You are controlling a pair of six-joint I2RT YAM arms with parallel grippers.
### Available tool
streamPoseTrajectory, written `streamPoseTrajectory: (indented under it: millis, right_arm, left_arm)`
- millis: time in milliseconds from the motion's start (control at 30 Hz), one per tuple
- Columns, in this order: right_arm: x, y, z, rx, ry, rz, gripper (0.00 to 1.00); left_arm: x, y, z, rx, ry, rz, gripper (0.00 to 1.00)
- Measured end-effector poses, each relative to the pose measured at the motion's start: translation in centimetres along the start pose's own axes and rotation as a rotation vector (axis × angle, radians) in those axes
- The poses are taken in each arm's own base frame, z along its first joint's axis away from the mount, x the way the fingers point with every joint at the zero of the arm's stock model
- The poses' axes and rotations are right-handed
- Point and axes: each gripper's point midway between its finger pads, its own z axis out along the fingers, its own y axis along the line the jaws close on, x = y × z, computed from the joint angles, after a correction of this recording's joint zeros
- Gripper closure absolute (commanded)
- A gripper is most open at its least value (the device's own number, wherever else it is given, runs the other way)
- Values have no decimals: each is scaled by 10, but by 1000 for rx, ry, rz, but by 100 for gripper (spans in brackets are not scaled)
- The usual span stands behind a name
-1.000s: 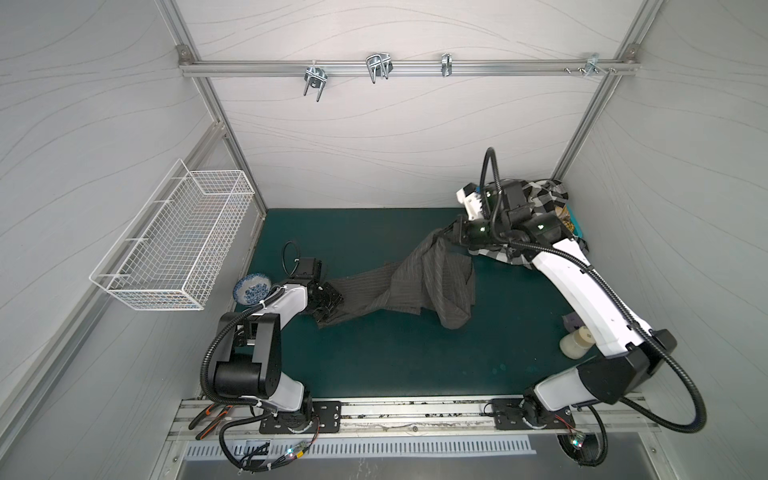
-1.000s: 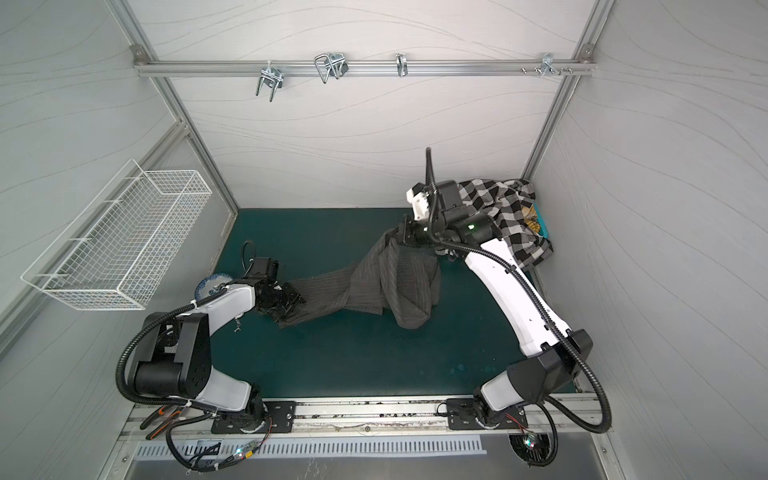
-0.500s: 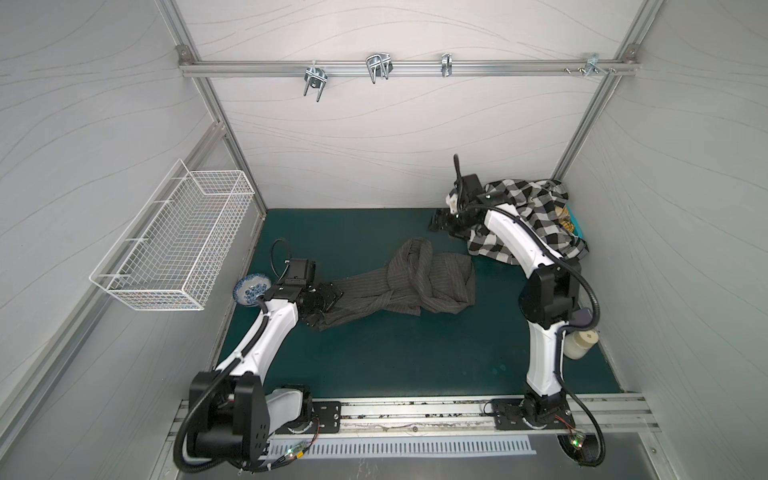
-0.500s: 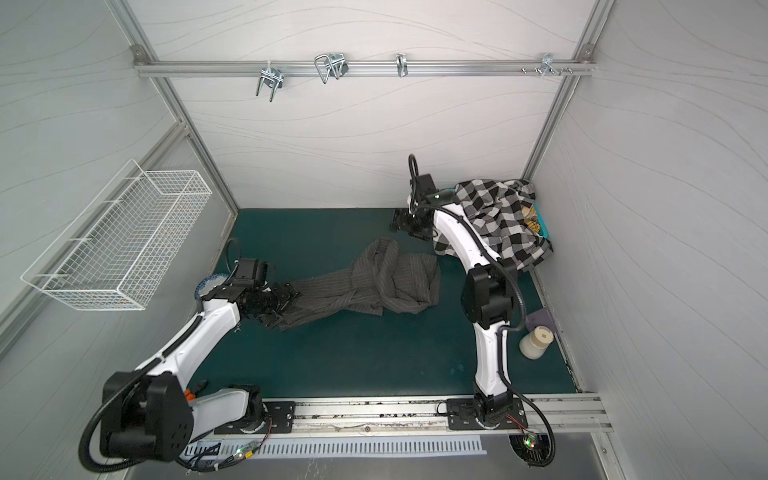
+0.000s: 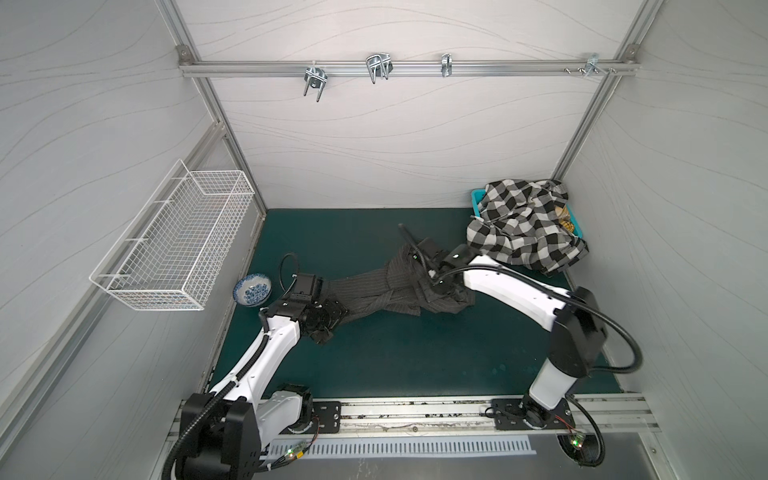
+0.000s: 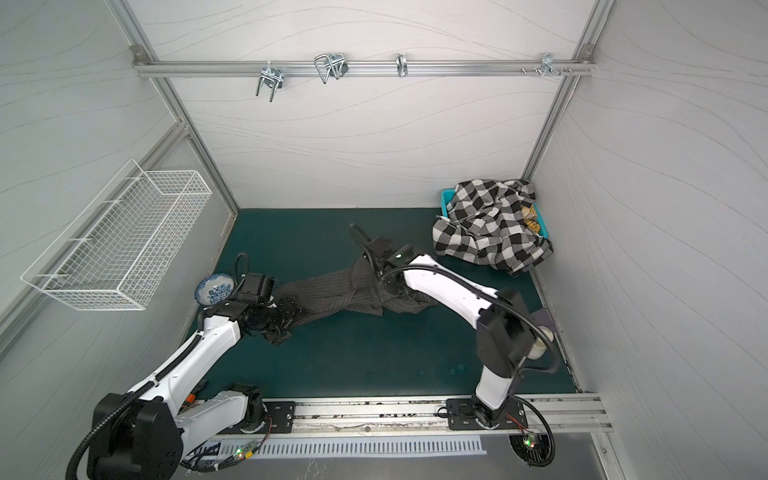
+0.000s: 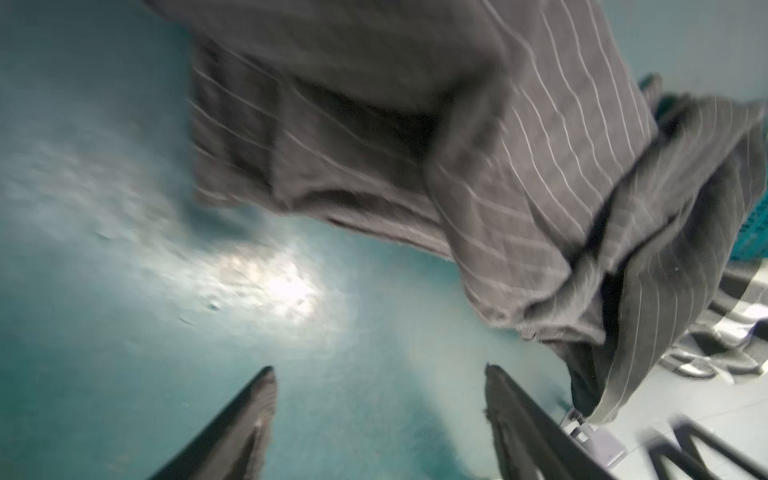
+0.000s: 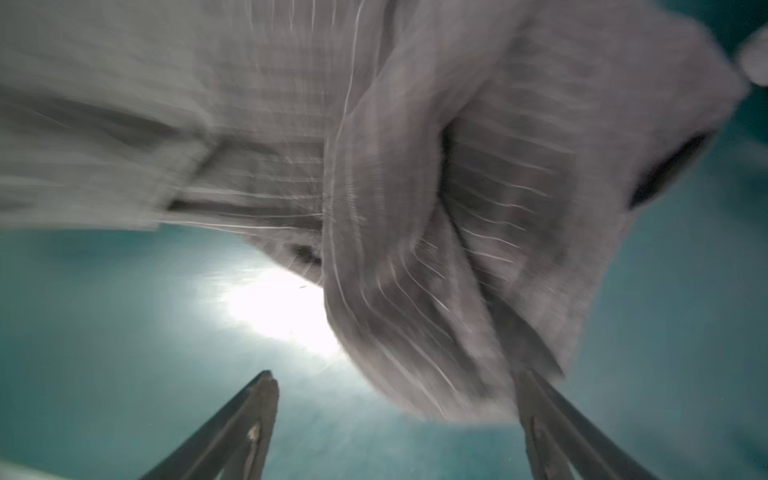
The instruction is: Fold and stack the long sleeve shirts
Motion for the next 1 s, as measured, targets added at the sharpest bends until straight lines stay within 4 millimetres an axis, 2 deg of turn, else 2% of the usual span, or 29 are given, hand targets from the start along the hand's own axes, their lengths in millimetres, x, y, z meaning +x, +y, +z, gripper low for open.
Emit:
streamPoseTrajectory:
  millis: [67,200,267,333,367,433,533,600,733,800,900,1000]
  right_arm:
    - [8,6,15,89,31,-68,8]
    - [18,-2,23,239,57,-144,9]
    - [18,-16,24,318,58,-141,25]
    - [16,-31,27,377,62,-128,71]
    - [15,-38,28,396,64,-115,85]
    - [12,-50,27,406,66,-79,99]
    - [9,-56,19,348,54,-18,100]
    - [6,-59,3,264,29,47,100]
    - [-4,-70,-50,75,-85,182,100]
    - [-10,-81,-76,6,-141,245,100]
    - [-16,-99,-102,-85,-195,340,100]
    - [-17,-108,-114,-162,-209,400,100]
  left_arm:
    - [7,-5,-1,4,-7,50,14]
    - [12,-12,-2,18,-26,100,11]
    - [15,-16,1,20,-33,124,10]
    - [21,-22,7,22,-32,163,9]
    - [25,-25,11,22,-30,183,9]
    - [33,-31,20,17,-27,233,9]
    - [44,-40,33,-23,-28,332,9]
    - [48,-53,39,-38,-41,399,9]
    - [49,-89,47,-29,-92,507,9]
    - [46,-99,52,-34,-117,532,11]
    - [39,-101,58,-64,-141,548,12]
    - [36,-100,62,-90,-156,565,10]
